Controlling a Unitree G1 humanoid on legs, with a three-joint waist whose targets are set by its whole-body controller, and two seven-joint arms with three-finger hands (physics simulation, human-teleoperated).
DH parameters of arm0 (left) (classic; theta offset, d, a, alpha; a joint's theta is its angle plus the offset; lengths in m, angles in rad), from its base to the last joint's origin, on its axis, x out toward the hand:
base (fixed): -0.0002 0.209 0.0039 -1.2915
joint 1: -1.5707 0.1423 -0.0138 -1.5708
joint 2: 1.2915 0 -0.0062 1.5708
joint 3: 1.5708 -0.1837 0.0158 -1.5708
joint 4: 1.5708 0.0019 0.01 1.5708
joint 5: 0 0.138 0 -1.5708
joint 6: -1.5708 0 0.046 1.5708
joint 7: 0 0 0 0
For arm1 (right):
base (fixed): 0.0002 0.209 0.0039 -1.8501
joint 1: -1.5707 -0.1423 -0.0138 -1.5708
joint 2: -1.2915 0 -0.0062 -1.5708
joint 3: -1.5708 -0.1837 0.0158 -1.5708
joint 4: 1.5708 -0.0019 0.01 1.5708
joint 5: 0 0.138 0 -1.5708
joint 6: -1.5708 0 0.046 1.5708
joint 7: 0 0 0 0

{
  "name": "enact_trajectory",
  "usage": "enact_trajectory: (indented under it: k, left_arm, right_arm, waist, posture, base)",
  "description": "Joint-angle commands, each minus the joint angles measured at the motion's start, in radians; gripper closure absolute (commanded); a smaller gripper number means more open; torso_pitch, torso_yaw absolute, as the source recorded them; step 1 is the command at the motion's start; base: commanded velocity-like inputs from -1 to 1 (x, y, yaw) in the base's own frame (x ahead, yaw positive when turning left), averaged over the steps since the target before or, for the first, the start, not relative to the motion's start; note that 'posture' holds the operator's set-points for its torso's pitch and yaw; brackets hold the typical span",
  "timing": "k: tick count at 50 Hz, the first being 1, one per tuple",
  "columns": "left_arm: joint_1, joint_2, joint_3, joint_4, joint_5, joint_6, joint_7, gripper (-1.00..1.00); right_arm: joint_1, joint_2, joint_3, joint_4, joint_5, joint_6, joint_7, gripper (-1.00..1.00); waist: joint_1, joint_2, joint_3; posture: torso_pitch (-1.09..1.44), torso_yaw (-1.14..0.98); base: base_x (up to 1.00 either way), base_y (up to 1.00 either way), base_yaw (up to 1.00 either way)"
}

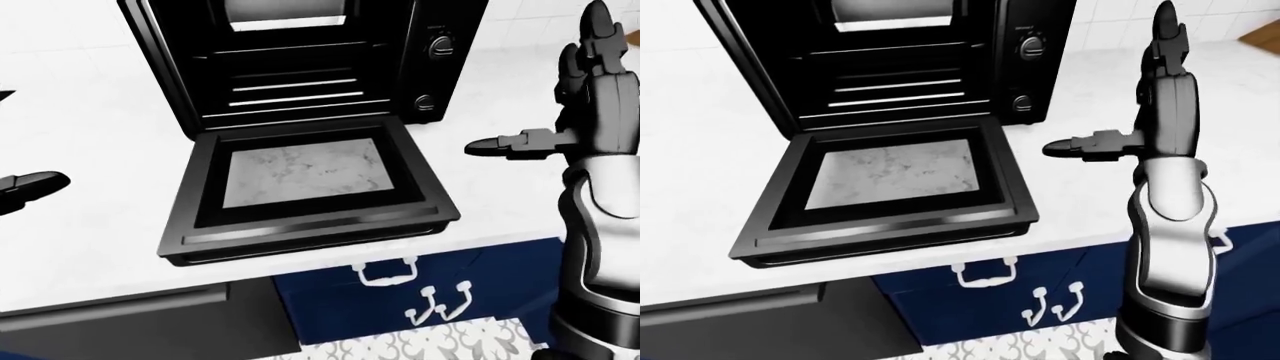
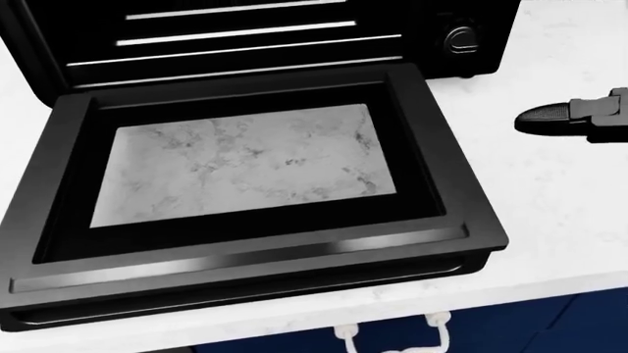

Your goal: Close the toaster oven door.

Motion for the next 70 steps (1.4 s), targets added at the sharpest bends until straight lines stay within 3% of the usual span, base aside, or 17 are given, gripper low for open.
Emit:
enact_trajectory:
  k: [1,13,24,36,70]
  left_arm:
    - [-0.018,0.027,0.019,-0.030,-0.001,-0.032,-0.001,-1.00]
    - [-0.017,0.030,0.021,-0.022,-0.001,-0.037,-0.002,-1.00]
    - [-0.018,0.034,0.022,-0.015,-0.002,-0.039,-0.001,-1.00]
    - [-0.019,0.040,0.025,-0.020,-0.008,-0.031,0.002,-1.00]
    - [-0.017,0.042,0.029,-0.018,-0.008,-0.032,0.001,-1.00]
  right_arm:
    - [-0.026,-0.013,-0.006,-0.025,-0.035,-0.075,0.011,-1.00]
    - [-0.003,0.007,0.002,0.012,-0.138,-0.204,0.045,-1.00]
    - [0.002,0.022,0.012,-0.007,-0.180,-0.219,0.071,-1.00]
    - [0.015,0.040,0.013,-0.041,-0.174,-0.212,0.128,-1.00]
    - [0.077,0.080,0.033,-0.020,-0.232,-0.308,0.161,-1.00]
  waist:
    - [0.000,0.003,-0.021]
    - [-0.002,0.003,-0.022]
    - [-0.003,0.004,-0.022]
    - [-0.003,0.005,-0.024]
    - [-0.004,0.007,-0.026]
  posture:
    - [0.00,0.00]
    - [0.00,0.00]
    - [0.00,0.00]
    - [0.00,0.00]
    - [0.00,0.00]
  base:
    - [0.00,0.00,0.00]
    - [0.00,0.00,0.00]
    - [0.00,0.00,0.00]
    - [0.00,0.00,0.00]
    - [0.00,0.00,0.00]
